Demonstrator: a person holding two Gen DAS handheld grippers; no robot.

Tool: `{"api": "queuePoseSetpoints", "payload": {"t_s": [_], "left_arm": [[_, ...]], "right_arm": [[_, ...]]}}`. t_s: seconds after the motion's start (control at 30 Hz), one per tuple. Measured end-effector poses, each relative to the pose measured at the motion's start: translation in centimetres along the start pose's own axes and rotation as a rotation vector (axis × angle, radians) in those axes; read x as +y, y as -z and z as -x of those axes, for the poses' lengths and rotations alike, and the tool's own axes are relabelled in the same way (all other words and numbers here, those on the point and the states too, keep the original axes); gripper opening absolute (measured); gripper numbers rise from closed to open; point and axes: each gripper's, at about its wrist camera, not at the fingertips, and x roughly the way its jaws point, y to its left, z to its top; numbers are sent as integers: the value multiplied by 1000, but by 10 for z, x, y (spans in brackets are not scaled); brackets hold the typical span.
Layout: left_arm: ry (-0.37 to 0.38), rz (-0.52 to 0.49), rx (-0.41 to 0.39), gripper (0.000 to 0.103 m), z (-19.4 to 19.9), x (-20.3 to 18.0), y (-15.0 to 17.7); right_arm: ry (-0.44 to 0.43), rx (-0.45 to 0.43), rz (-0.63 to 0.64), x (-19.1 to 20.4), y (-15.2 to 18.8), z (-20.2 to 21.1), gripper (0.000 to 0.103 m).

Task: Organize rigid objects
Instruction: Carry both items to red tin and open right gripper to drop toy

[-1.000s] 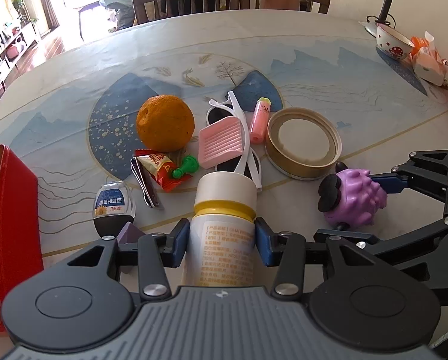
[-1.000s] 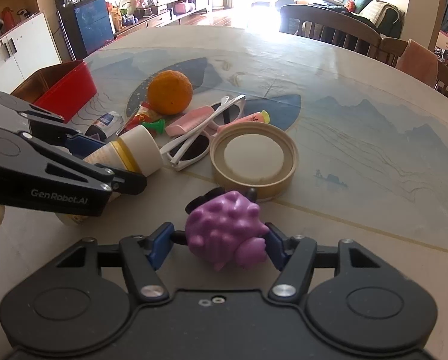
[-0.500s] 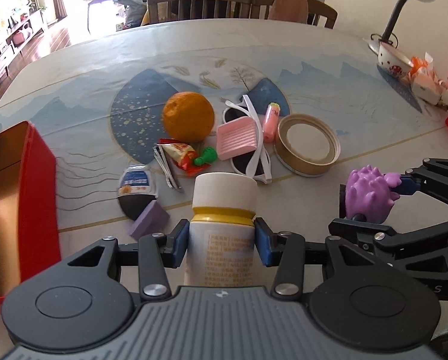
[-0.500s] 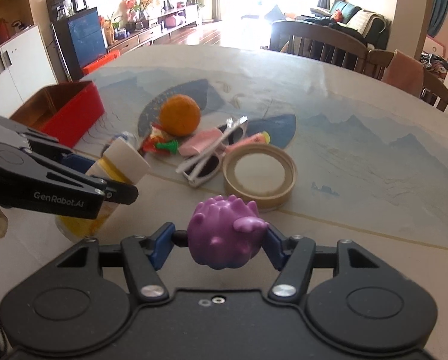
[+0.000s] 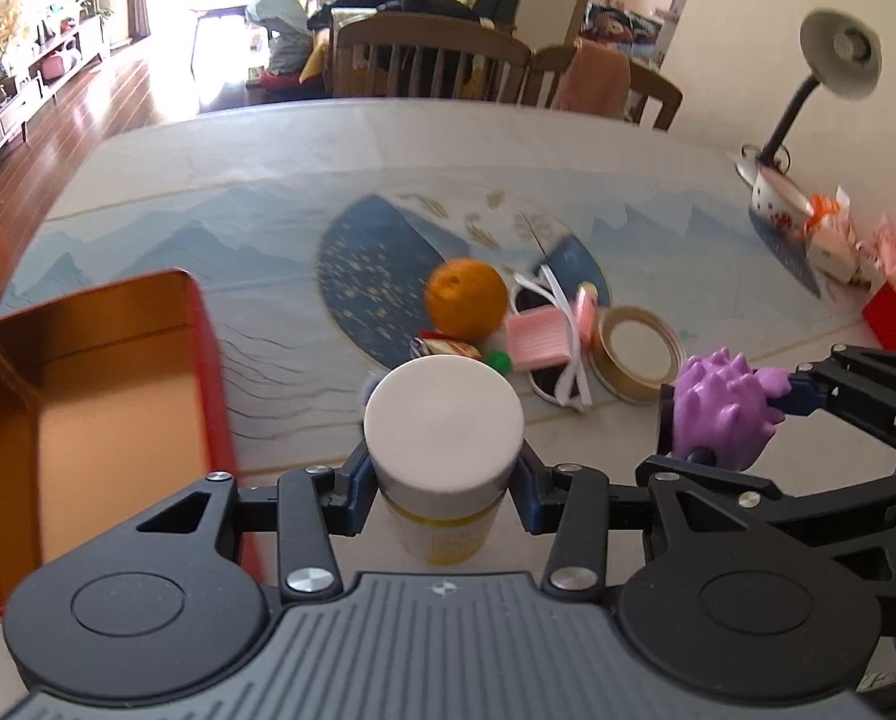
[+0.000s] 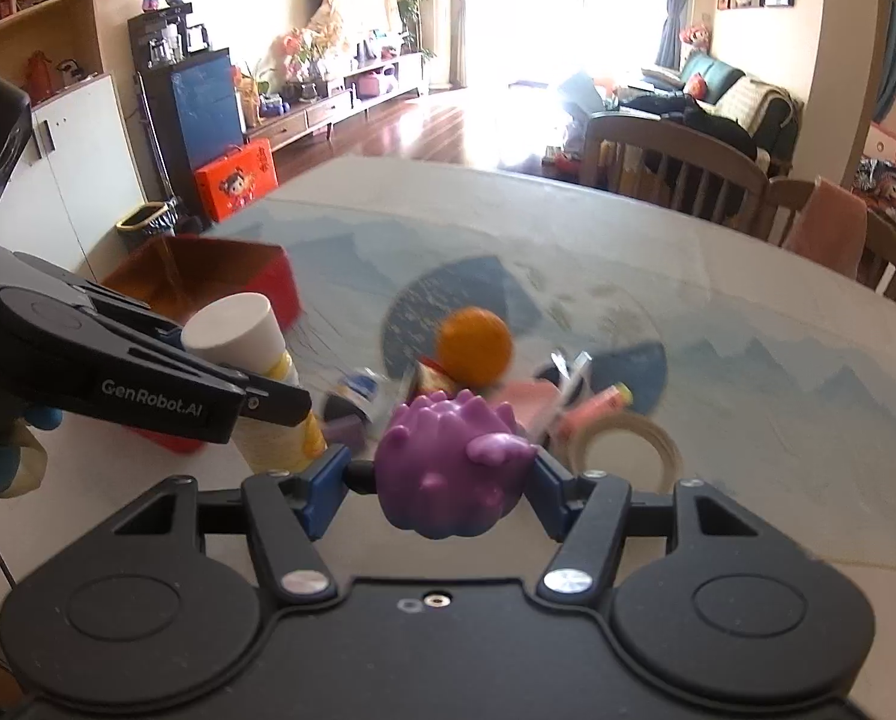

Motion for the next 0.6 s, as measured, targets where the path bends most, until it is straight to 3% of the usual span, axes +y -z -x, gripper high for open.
{"api": "queuePoseSetpoints", "payload": {"t_s": [0.37,0.6], "left_arm": [[-27,39,-86,44,43,69,-17],[-85,53,-79,44,47,123,-18]], "right_arm": [[-34,-37,48,65,-39,-18,61],[-72,-36,90,109,-63,-48,61]]}}
